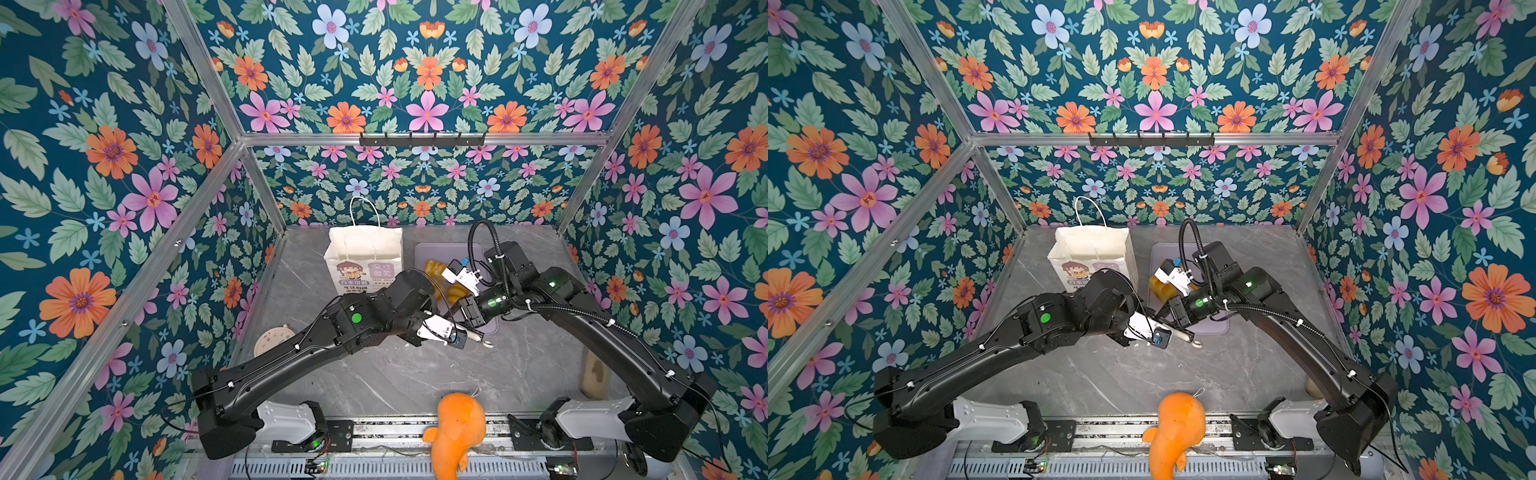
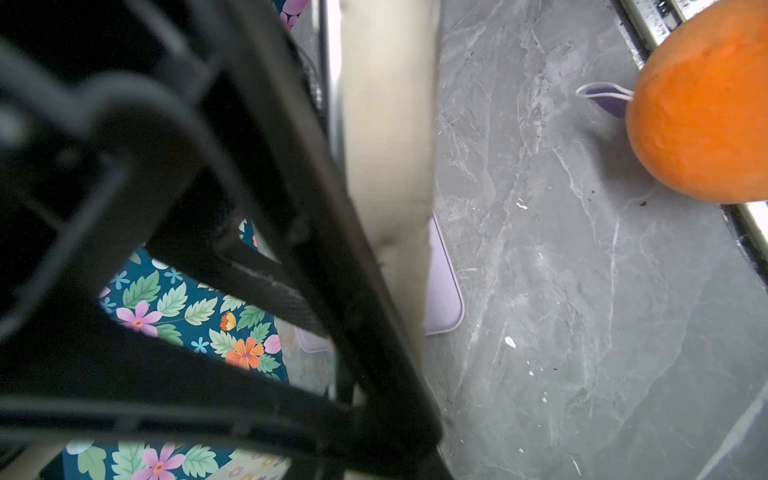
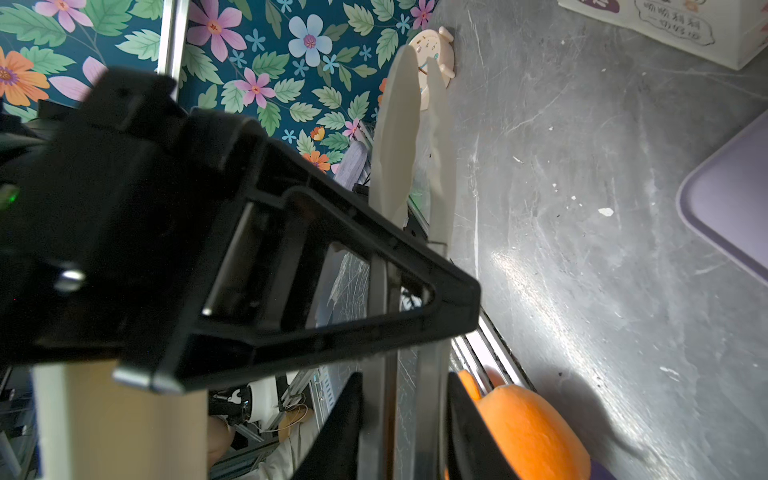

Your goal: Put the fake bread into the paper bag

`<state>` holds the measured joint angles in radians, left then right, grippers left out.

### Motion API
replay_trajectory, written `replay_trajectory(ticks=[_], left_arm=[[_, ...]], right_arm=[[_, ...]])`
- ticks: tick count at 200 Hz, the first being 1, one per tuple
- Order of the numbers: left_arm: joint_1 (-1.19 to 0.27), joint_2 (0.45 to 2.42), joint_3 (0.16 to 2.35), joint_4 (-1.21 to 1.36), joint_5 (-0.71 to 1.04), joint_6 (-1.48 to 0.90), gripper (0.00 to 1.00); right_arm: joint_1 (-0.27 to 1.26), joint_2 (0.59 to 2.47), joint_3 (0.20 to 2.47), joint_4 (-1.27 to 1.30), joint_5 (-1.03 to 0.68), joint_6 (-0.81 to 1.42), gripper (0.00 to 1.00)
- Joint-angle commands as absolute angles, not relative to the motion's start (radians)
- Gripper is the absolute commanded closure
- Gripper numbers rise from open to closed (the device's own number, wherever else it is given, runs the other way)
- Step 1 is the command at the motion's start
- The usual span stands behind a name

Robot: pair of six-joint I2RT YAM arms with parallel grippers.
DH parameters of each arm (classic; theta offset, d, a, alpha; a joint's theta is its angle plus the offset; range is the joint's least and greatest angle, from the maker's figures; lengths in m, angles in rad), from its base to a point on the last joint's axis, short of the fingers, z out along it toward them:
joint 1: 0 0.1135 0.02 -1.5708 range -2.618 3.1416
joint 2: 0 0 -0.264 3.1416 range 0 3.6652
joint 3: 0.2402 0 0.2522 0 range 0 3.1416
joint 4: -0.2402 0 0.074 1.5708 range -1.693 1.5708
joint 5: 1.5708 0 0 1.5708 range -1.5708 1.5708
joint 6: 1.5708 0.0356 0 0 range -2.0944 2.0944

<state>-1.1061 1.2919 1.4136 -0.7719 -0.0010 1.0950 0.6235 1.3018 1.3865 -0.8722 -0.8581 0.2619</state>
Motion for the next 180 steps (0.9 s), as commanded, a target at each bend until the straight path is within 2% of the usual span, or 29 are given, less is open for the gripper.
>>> replay_trajectory(ticks=[1, 125, 180], left_arm=[[-1.106, 1.274, 1.400, -0.730, -0.013, 1.066, 0.78], [-1.106, 1.262, 1.402, -0.768, -0.084, 1.027, 0.82], [-1.105, 1.264, 1.405, -0.769, -0.085, 1.003, 0.82]], right_arm=[[0.624, 1.298, 1.384, -0.843, -0.850, 0.239, 0.64], [0.624, 1.260, 1.390, -0.884, -0.830, 0.210, 0.51], [0.624, 1.270, 1.371, -0.873, -0.815, 0.211, 0.49]])
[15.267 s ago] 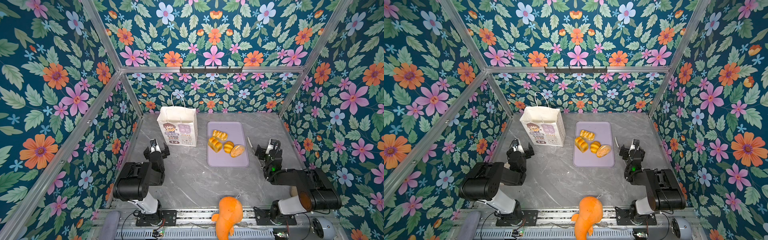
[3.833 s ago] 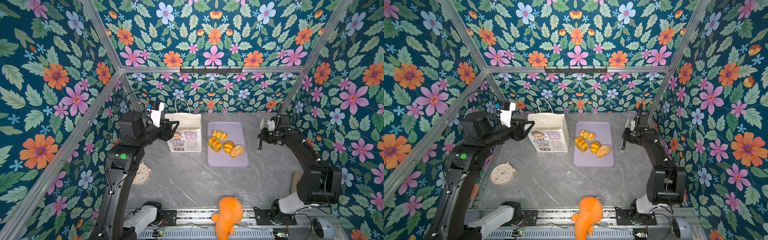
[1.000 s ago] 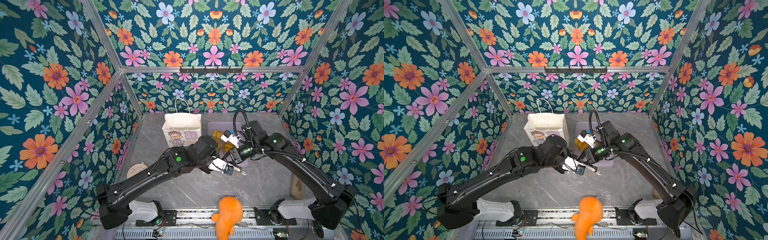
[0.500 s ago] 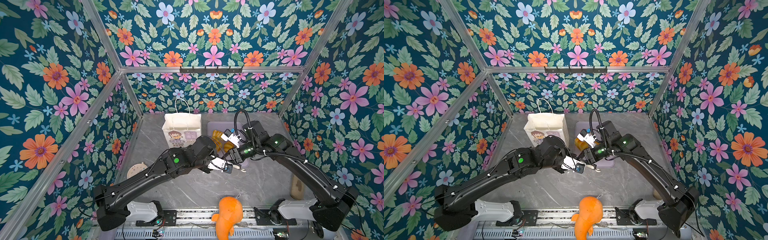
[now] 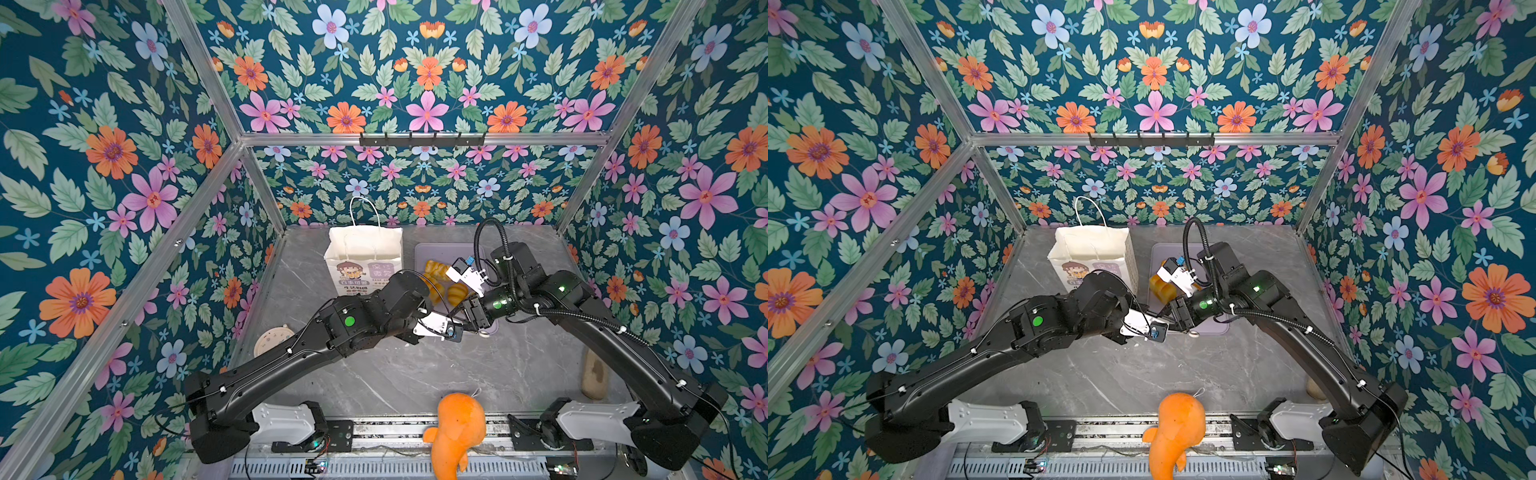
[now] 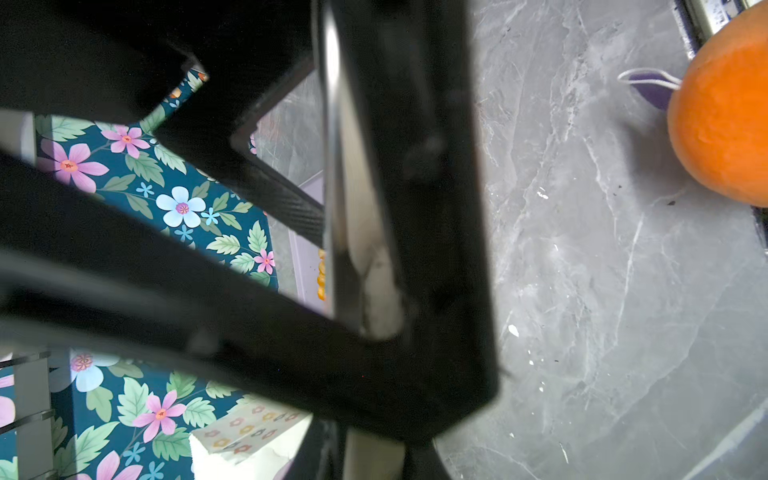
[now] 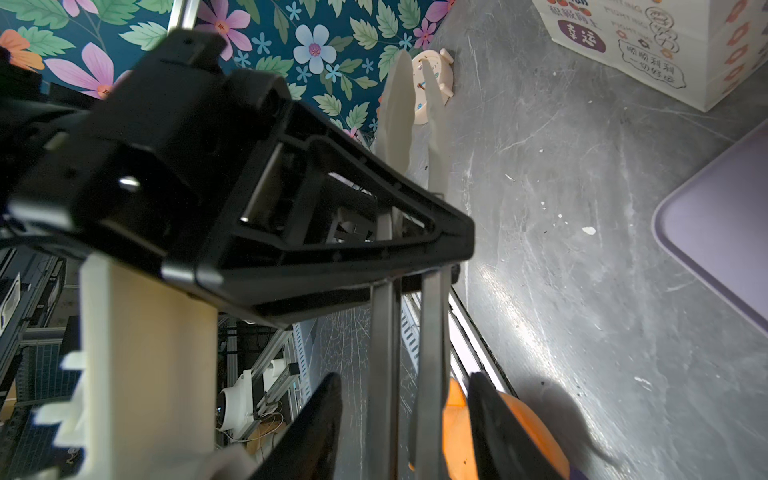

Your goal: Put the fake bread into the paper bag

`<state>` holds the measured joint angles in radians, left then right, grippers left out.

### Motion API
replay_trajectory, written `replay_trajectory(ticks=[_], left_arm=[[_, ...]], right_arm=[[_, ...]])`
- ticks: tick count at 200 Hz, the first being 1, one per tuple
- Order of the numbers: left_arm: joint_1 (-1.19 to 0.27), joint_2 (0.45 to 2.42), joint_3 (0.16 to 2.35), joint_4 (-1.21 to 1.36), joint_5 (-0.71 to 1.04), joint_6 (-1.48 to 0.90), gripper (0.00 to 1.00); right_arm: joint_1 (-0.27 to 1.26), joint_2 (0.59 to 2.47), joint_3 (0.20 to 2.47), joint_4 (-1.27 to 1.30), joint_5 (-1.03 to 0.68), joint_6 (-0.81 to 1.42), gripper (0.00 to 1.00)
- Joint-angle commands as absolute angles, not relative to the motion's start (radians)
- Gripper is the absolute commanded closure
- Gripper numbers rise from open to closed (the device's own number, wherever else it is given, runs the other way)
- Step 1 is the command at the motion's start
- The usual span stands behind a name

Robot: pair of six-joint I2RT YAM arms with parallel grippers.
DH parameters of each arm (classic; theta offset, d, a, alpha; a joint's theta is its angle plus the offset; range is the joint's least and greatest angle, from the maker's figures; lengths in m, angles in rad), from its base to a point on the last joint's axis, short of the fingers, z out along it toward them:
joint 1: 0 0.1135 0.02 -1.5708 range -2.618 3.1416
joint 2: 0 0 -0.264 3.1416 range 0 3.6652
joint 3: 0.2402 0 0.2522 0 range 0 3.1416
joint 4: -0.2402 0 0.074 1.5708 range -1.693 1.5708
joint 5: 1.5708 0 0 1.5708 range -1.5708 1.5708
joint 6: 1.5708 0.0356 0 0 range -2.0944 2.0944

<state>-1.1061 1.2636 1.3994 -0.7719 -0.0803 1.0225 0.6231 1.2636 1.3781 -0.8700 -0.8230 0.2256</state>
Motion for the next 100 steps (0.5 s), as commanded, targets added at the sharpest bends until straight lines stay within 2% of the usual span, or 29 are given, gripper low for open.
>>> replay_trajectory(ticks=[1, 100], left_arm=[[-1.106, 1.264, 1.405, -0.770, -0.084, 1.003, 0.82], [-1.107, 1.276, 1.388, -0.765, -0.046, 1.034, 0.83]], right_arm=[[0.624, 1.270, 1.371, -0.873, -0.815, 0.211, 0.49], [0.624, 1.288, 1.376, -0.838, -0.838, 0.218, 0.48]])
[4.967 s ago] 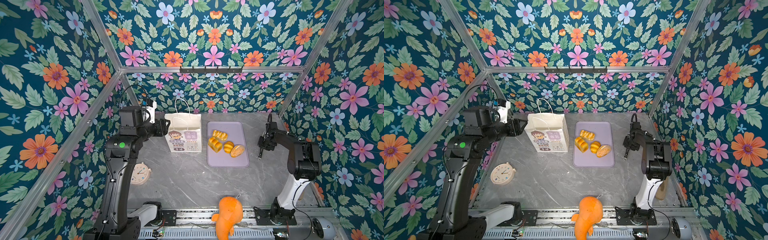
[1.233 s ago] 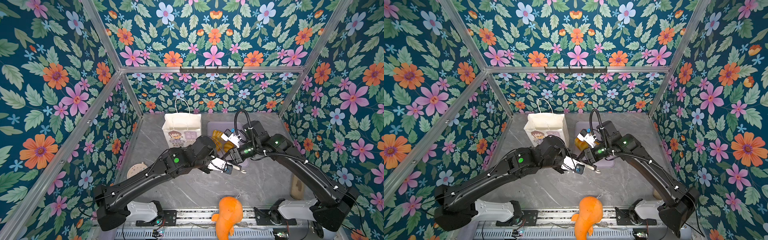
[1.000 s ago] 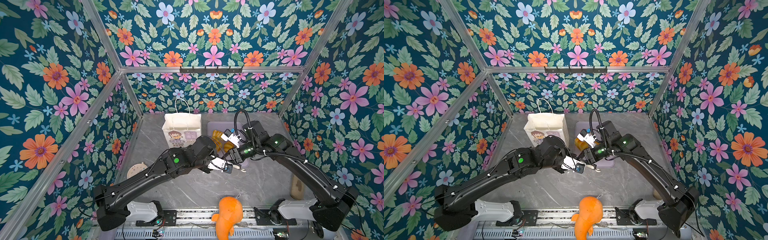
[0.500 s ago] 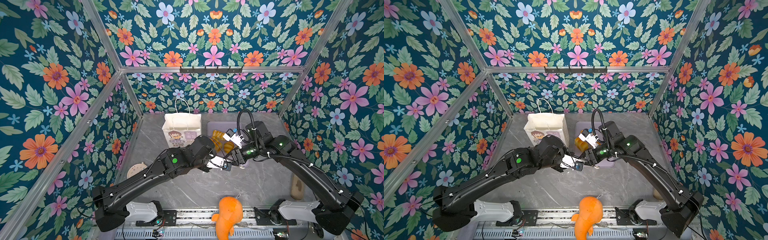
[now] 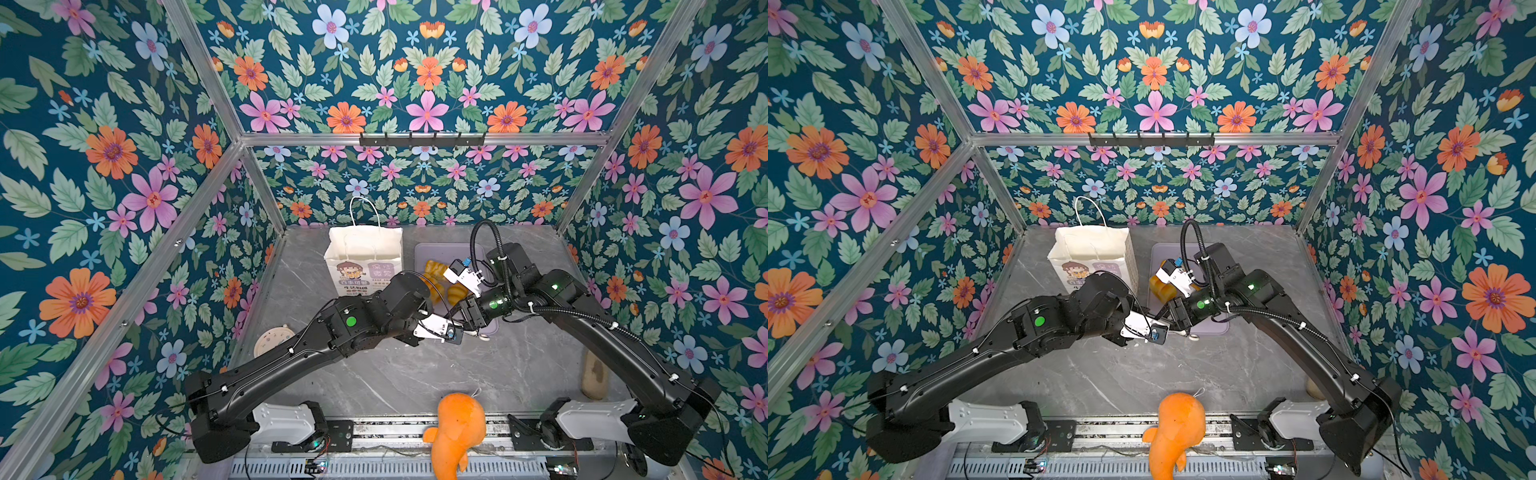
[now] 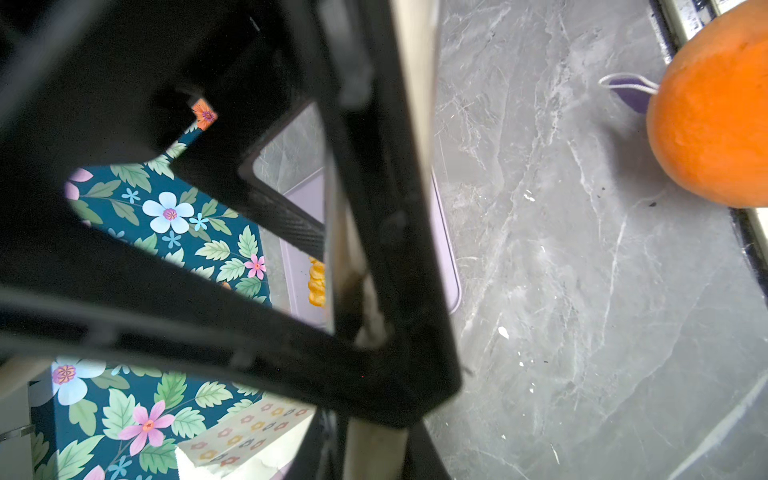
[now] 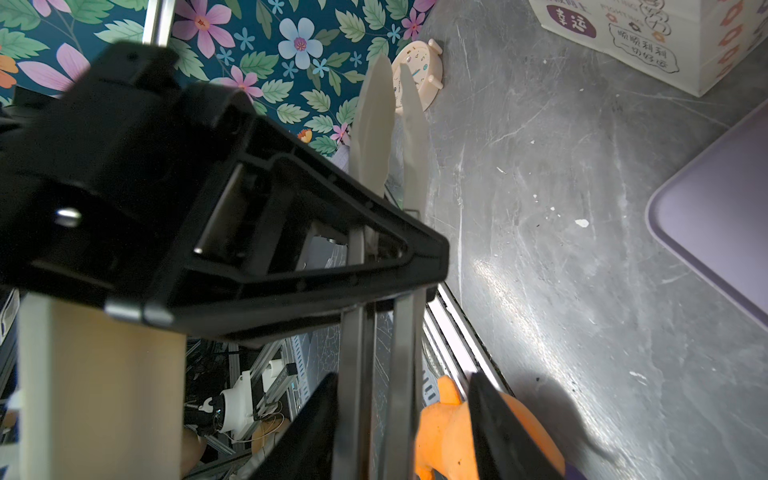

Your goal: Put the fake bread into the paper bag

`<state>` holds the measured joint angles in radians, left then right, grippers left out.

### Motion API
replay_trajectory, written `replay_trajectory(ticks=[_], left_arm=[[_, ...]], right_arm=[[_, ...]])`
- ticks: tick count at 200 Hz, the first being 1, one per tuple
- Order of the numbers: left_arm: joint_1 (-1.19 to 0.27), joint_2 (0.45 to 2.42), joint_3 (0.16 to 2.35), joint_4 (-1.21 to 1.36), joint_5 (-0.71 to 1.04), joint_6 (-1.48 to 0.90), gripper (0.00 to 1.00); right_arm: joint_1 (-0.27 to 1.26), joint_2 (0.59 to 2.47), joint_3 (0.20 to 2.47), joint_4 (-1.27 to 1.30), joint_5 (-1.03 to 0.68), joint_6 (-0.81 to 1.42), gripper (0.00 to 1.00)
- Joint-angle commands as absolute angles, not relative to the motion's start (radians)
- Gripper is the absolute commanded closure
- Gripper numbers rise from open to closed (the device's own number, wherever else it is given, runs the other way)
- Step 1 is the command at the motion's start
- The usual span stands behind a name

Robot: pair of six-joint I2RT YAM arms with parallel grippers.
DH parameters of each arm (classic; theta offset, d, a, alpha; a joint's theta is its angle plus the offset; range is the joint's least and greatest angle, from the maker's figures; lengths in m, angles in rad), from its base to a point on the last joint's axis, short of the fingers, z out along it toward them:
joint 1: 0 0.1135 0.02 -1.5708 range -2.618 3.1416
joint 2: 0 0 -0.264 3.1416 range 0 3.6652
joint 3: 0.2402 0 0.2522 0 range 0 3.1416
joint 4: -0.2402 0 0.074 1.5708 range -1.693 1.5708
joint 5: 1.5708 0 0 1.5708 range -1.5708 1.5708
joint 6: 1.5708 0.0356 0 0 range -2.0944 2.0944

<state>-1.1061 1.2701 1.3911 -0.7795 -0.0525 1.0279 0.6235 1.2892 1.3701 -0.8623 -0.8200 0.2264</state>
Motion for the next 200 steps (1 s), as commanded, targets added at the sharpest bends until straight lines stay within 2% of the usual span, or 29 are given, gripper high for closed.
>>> replay_trajectory(ticks=[1, 170, 200], left_arm=[[-1.107, 1.276, 1.389, -0.765, -0.047, 1.034, 0.83], [-1.106, 1.282, 1.402, -0.776, -0.072, 0.990, 0.81], [-1.106, 1.287, 1.401, -0.775, -0.076, 0.979, 0.81]], right_arm=[[0.624, 1.288, 1.376, -0.837, -0.838, 0.218, 0.48], [0.624, 1.276, 1.350, -0.842, -0.834, 0.214, 0.49], [0.623, 1.275, 1.343, -0.833, -0.840, 0.220, 0.52]])
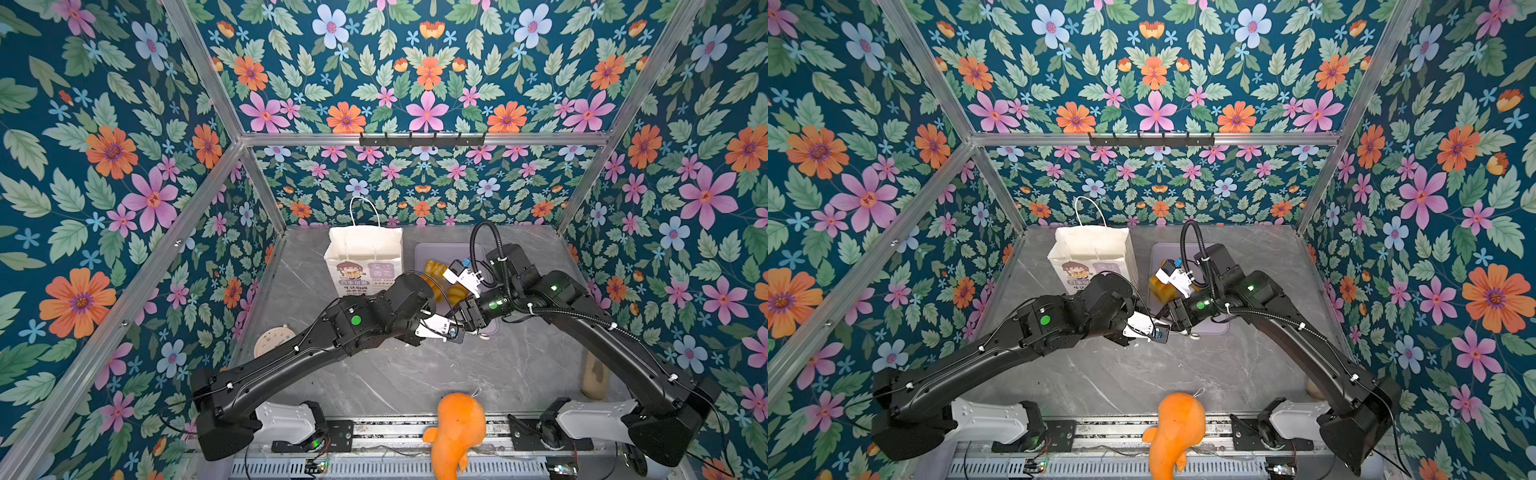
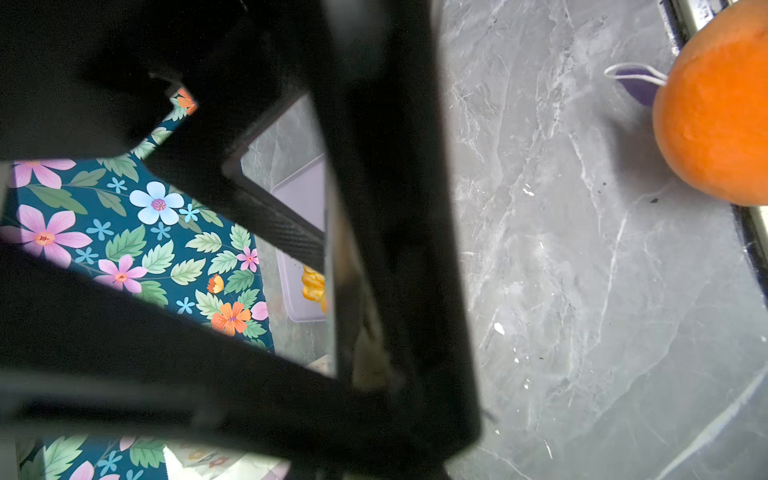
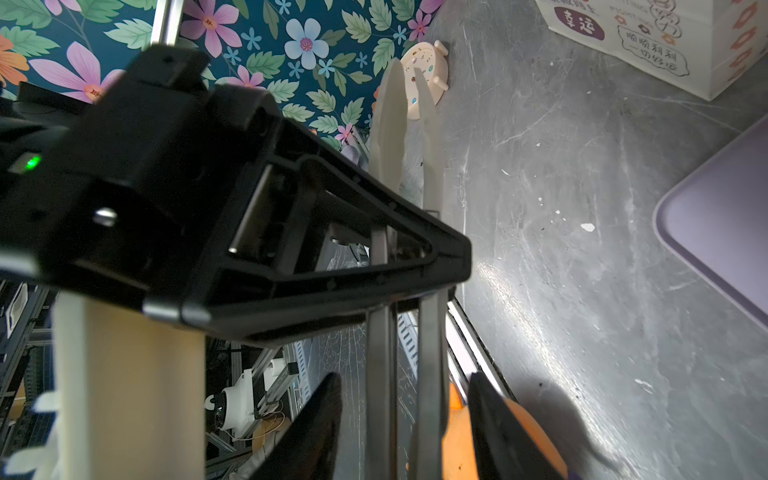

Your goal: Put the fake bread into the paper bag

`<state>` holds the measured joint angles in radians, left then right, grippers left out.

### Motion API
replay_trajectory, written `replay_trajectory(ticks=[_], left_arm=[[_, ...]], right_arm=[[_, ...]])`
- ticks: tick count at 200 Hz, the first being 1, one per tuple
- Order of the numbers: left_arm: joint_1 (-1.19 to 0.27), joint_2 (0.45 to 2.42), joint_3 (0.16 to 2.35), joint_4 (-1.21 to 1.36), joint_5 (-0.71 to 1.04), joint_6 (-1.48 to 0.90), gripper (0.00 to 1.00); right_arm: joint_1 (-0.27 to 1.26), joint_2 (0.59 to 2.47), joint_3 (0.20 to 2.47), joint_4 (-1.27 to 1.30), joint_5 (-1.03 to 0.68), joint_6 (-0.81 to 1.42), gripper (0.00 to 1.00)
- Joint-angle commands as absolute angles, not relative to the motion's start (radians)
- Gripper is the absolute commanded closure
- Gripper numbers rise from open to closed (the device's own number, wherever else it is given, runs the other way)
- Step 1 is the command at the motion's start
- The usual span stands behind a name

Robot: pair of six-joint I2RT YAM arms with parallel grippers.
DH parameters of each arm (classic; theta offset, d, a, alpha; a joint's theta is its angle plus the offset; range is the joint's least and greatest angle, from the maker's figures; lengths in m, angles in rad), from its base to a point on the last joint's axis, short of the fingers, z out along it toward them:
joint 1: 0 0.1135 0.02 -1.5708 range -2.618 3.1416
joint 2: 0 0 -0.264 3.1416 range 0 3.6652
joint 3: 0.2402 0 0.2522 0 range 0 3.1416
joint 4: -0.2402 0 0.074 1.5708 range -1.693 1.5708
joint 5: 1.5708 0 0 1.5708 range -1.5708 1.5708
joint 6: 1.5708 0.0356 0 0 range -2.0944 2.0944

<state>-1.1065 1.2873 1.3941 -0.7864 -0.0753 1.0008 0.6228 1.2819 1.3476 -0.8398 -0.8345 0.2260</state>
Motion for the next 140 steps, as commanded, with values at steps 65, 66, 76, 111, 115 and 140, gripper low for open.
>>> replay_trajectory(ticks=[65, 66, 76, 111, 115, 140], left_arm=[[-1.106, 1.291, 1.398, -0.773, -0.090, 0.967, 0.80], [-1.106, 1.291, 1.399, -0.773, -0.090, 0.967, 0.80], [-1.106, 1.293, 1.402, -0.772, -0.090, 0.963, 0.80], [-1.105, 1.297, 1.405, -0.773, -0.113, 0.954, 0.80], [-1.105, 1.296, 1.406, -0.772, -0.110, 0.954, 0.80], [-1.105, 1.296, 1.404, -0.772, -0.112, 0.951, 0.80]], right_arm=[[0.623, 1.280, 1.343, -0.837, -0.851, 0.211, 0.54], [0.624, 1.281, 1.343, -0.836, -0.851, 0.211, 0.54], [0.624, 1.282, 1.342, -0.840, -0.853, 0.212, 0.54], [0.624, 1.283, 1.341, -0.852, -0.850, 0.202, 0.48], [0.624, 1.284, 1.339, -0.851, -0.850, 0.203, 0.48], [0.624, 1.284, 1.336, -0.848, -0.850, 0.200, 0.49]])
